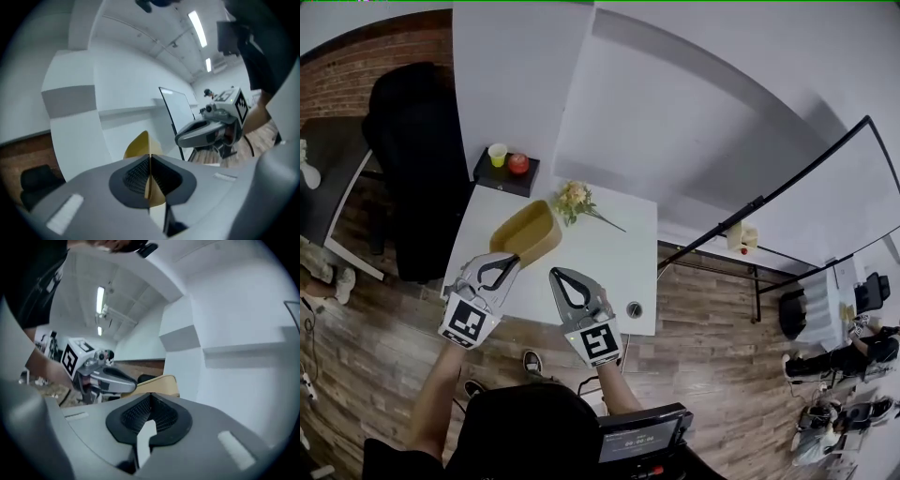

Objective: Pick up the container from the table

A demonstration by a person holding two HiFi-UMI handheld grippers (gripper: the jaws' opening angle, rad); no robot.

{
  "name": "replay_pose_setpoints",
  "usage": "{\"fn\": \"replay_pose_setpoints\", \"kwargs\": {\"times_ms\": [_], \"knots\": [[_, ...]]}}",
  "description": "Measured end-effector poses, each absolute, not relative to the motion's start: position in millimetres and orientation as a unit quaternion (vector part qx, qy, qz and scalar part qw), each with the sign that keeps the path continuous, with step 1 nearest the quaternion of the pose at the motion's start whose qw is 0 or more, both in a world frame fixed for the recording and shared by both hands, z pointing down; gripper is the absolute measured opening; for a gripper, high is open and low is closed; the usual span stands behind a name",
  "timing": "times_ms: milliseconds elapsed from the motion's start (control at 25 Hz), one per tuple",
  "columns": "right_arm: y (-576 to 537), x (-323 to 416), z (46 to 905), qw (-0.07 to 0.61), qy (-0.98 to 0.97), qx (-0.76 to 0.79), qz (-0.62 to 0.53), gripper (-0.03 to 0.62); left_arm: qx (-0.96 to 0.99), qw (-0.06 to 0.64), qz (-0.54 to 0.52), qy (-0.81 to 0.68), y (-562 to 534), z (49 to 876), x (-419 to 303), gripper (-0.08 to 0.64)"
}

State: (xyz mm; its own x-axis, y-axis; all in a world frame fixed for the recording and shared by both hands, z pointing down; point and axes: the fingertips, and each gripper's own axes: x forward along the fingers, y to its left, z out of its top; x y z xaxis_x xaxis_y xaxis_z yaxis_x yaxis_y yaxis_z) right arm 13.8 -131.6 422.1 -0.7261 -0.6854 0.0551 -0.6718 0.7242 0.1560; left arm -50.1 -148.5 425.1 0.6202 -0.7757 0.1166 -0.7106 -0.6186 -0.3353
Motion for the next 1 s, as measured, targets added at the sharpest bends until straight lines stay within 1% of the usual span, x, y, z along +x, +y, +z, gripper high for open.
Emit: {"fn": "replay_pose_setpoints", "kwargs": {"times_ms": [120, 400, 680, 1000], "knots": [[-130, 19, 405, 0.009, -0.933, 0.359, -0.038, 0.015, -0.898, 0.102, -0.052, 0.424, -146, 405, -55, 0.014], [-131, 12, 388, -0.020, -0.933, 0.354, -0.055, 0.015, -0.887, 0.075, 0.048, 0.453, -146, 377, -65, 0.014], [-134, 6, 375, -0.048, -0.934, 0.351, -0.053, 0.015, -0.883, 0.087, 0.070, 0.455, -146, 363, -69, 0.014], [-147, 6, 380, -0.040, -0.931, 0.360, -0.051, 0.015, -0.886, 0.084, 0.071, 0.451, -151, 370, -68, 0.012]]}}
